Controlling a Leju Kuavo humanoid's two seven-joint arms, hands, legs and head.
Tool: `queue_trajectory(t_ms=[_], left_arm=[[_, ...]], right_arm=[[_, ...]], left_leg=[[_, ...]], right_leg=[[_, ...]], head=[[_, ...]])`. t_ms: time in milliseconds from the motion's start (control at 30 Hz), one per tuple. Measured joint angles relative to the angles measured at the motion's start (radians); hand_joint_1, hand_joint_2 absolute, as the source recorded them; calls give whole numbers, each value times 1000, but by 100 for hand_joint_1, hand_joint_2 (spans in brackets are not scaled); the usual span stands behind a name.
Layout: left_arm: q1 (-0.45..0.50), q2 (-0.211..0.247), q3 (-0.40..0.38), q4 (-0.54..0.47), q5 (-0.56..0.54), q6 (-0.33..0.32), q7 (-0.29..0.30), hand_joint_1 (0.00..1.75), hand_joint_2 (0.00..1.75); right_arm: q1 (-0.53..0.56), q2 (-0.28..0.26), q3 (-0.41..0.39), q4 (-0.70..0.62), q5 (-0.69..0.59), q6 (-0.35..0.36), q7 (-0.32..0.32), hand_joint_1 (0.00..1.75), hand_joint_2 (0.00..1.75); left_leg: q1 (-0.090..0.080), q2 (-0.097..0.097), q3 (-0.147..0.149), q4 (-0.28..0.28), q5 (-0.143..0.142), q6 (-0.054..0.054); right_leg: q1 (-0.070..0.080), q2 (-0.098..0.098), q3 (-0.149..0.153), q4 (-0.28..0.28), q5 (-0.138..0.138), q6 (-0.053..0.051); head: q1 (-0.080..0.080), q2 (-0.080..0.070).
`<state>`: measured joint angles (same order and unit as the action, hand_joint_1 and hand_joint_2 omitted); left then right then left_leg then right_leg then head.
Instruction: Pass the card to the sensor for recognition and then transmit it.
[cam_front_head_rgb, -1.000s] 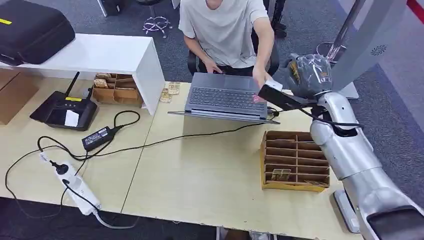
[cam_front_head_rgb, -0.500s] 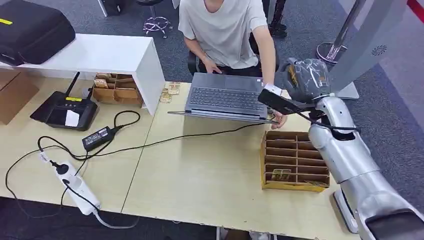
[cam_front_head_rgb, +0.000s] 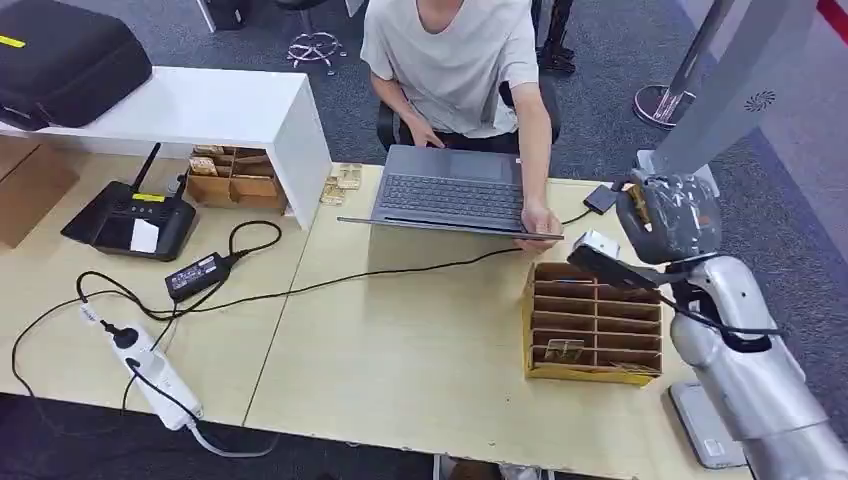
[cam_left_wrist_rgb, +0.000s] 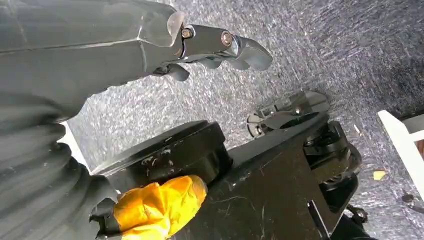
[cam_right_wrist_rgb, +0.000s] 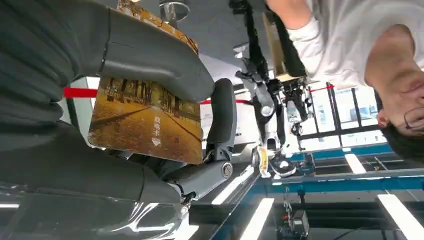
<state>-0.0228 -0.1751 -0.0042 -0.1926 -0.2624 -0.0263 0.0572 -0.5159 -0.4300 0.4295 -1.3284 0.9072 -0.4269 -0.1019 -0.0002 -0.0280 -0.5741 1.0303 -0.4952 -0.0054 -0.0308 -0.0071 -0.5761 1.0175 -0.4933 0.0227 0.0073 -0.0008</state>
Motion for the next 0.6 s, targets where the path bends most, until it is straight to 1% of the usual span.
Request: queue_trajectory(t_ms=[67,133,233,300,367,467,600], left_arm=[[5,-3,11,0,11,0,-5,0,175],[9,-5,23,0,20,2,-8,0,175],[11,-8,37,0,25,4,-9,0,175],[12,-8,46,0,26,6,-9,0,175],[12,-10,52,0,25,9,-10,0,175],[13,-11,55,0,19,17,-21,0,175],[13,-13,57,0,16,22,-34,0,175]], right_arm=[[123,-46,-57,-74,27,-41,-7,175,175],[264,-79,-130,-143,47,-84,-23,175,175],[437,-103,-237,-238,57,-125,-28,175,175],[537,-107,-304,-295,68,-140,-29,175,175],[604,-107,-353,-334,86,-150,-32,175,175],[678,-107,-410,-381,100,-160,-44,175,175],[746,-107,-459,-427,97,-159,-50,175,175]], left_leg=[[1,-5,-1,0,-1,1],[1,-7,-1,0,-2,2],[1,-5,-1,0,-4,2],[1,-4,-1,0,-5,1],[1,-3,0,0,-5,1],[1,-2,0,0,-5,1],[1,-1,1,0,-5,1]], right_leg=[[1,-5,3,-1,-2,2],[1,-7,4,-1,-3,2],[1,-5,3,-1,-4,2],[1,-4,3,-1,-4,2],[1,-3,3,-1,-4,2],[1,-2,3,-1,-4,2],[1,-1,3,-1,-4,2]], head=[[0,0],[0,0],[0,0],[0,0],[0,0],[0,0],[0,0]])
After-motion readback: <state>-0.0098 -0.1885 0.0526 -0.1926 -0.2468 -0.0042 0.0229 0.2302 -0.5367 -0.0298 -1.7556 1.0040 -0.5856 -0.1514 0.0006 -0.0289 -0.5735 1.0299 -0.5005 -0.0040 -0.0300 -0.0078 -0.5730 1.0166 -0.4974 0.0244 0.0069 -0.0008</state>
